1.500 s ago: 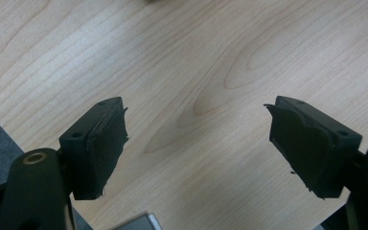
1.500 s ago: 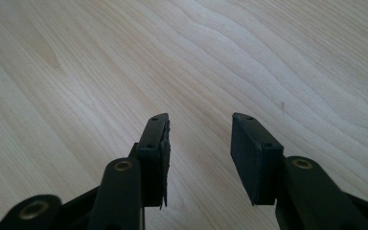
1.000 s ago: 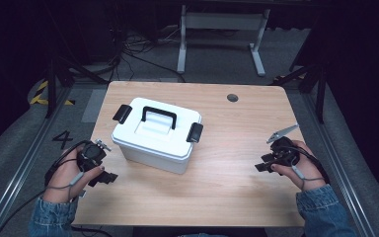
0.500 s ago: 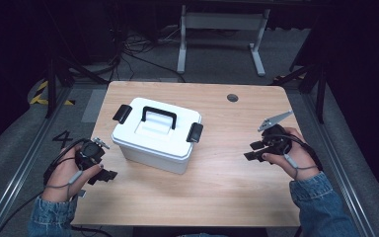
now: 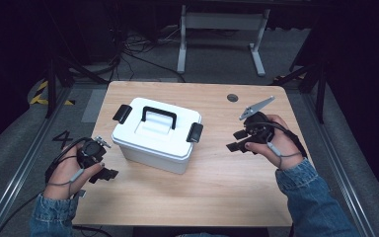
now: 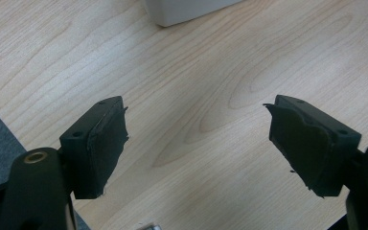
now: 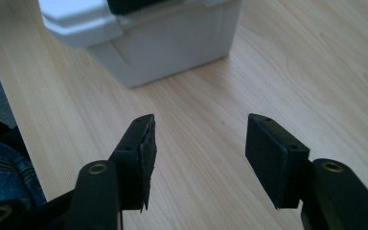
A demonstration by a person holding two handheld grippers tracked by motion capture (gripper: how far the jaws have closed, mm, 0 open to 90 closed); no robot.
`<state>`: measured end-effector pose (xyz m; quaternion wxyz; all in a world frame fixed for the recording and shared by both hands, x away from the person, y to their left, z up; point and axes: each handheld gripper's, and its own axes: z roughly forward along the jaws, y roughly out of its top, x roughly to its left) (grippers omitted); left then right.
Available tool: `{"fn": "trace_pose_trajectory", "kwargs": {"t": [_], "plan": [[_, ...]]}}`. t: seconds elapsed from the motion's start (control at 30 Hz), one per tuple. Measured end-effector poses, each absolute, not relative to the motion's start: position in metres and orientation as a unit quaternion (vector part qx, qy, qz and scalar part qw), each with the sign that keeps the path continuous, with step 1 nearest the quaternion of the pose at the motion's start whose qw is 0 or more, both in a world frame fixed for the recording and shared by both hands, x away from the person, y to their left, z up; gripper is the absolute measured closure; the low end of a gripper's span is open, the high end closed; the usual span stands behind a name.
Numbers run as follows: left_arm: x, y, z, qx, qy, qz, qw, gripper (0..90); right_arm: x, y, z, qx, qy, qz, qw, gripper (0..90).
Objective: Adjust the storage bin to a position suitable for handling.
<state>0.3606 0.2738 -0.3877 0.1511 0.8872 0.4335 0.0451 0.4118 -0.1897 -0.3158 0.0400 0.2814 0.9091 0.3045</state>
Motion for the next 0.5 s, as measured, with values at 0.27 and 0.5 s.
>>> {"fn": "trace_pose_trajectory", "kwargs": {"t": [0.27, 0.5], "plan": [[0.361, 0.275, -0.387, 0.887, 0.433, 0.047, 0.154, 21.4, 0.423, -0.157, -0.299, 0.259, 0.909, 0.322, 0.049, 45.0], [0.363, 0.275, -0.387, 0.886, 0.434, 0.049, 0.155, 21.2, 0.436, -0.124, -0.291, 0.246, 0.908, 0.334, 0.049, 43.6]]}}
